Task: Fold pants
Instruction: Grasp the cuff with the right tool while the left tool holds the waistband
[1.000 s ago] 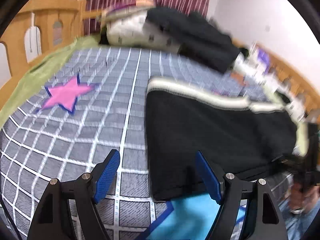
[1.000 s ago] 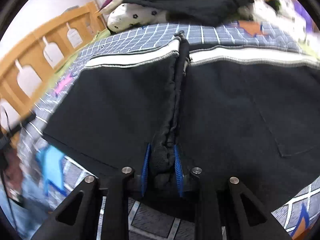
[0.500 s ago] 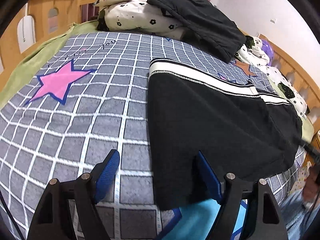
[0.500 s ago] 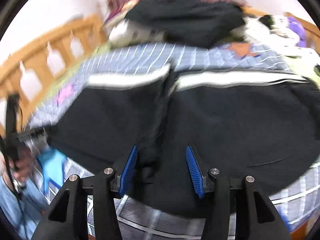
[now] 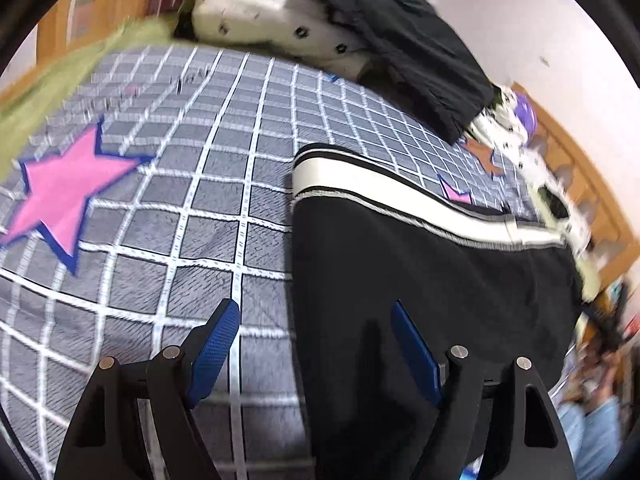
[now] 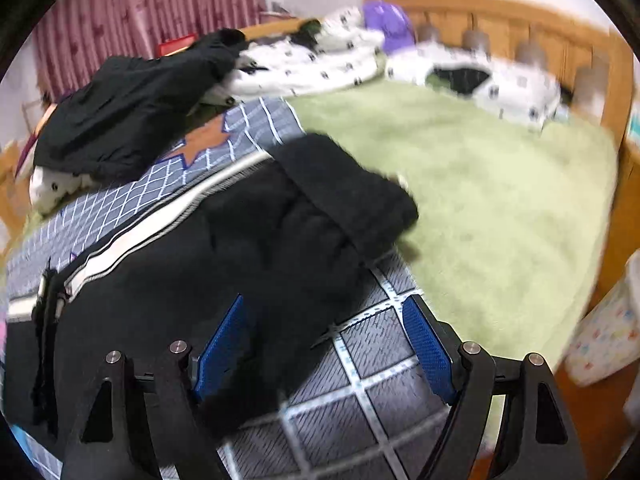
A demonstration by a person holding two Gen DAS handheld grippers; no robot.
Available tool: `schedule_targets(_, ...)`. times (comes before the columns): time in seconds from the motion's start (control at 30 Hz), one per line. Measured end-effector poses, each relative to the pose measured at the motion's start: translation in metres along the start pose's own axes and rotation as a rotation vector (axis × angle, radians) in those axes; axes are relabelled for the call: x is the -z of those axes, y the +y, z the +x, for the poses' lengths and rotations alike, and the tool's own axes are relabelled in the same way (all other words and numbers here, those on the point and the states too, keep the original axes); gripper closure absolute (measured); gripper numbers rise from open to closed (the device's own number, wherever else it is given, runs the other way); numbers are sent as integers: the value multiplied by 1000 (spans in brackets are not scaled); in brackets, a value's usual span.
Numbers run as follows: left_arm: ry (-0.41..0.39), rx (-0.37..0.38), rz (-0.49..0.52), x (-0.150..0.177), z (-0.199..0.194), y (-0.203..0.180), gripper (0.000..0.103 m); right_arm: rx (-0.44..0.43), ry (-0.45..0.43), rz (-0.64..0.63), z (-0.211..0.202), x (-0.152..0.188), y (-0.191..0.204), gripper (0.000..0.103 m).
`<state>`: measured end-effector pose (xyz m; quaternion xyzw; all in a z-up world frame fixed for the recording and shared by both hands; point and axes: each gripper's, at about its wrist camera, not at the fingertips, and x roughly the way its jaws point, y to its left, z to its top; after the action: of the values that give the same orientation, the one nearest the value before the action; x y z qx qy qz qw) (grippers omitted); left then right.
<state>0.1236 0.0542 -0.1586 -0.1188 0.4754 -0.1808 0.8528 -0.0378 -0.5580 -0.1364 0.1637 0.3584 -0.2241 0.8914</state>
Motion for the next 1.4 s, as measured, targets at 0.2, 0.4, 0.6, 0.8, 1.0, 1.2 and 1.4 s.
schedule_targets(0.2,47,69,-20,-17,31,8,28,-93,34,62,50,-17,-8,23)
schedule_targets(0.4,79,60,59,-30,54,-26,72,-115,42,86,60,-31,-5,48)
schedule_targets(0.6,-53,59,97,-46,9,-53,93,-107,-191,-82,-12,-45,43,67)
schedule_targets(0.8,-136,156,54,-69,-35,-49,93,-138,-353,-226,-83,-74,133,70)
schedule_targets(1.0,-180,-34,113,-94,-77,-17,92,-353,-349,-176,-129,-91,185,71)
schedule_targets(1.2,-129,-187,90,-95,-64,63,91,-410,-256,-186,-78,-63,211,69)
schedule_targets(1.4,-76,-281,42,-66,-6,107,61,-155,110,-197,63,-13,187,50)
